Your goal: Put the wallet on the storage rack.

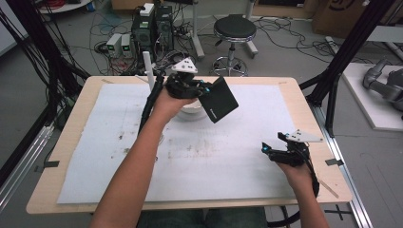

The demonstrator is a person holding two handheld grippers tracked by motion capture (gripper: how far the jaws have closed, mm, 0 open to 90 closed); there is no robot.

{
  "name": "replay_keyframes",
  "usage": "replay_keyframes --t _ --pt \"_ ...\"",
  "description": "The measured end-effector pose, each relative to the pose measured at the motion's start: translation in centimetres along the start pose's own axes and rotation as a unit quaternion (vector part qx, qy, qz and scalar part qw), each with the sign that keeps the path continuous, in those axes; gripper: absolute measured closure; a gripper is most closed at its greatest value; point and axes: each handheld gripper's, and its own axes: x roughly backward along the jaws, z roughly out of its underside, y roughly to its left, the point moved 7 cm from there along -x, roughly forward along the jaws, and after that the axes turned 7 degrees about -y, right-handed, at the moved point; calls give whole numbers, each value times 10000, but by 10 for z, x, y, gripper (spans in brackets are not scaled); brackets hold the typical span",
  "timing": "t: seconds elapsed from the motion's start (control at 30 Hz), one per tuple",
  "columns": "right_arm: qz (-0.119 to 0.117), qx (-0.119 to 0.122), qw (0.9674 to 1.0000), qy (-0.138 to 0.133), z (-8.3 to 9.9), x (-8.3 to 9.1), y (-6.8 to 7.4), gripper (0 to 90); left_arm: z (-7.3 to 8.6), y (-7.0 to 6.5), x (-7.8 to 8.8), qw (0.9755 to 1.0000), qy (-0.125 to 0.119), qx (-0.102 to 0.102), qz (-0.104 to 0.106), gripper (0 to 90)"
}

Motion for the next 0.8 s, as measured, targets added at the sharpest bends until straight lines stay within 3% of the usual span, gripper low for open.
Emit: replay_keyframes --t 0.27,0.33,0.47,0.8 --pt "-118 55 9999 -45 -7 -9 9 196 -6 33 36 9986 -47 -22 -527 822" --pt "-118 68 9999 -38 -7 -10 9 196 -6 36 40 9984 -69 16 -568 822" --pt "-162 79 9998 -22 -8 -14 12 196 -4 57 57 9951 -85 112 -975 822" --pt "-143 64 9999 -5 -7 -14 11 197 7 83 64 9903 -11 219 -1375 822"
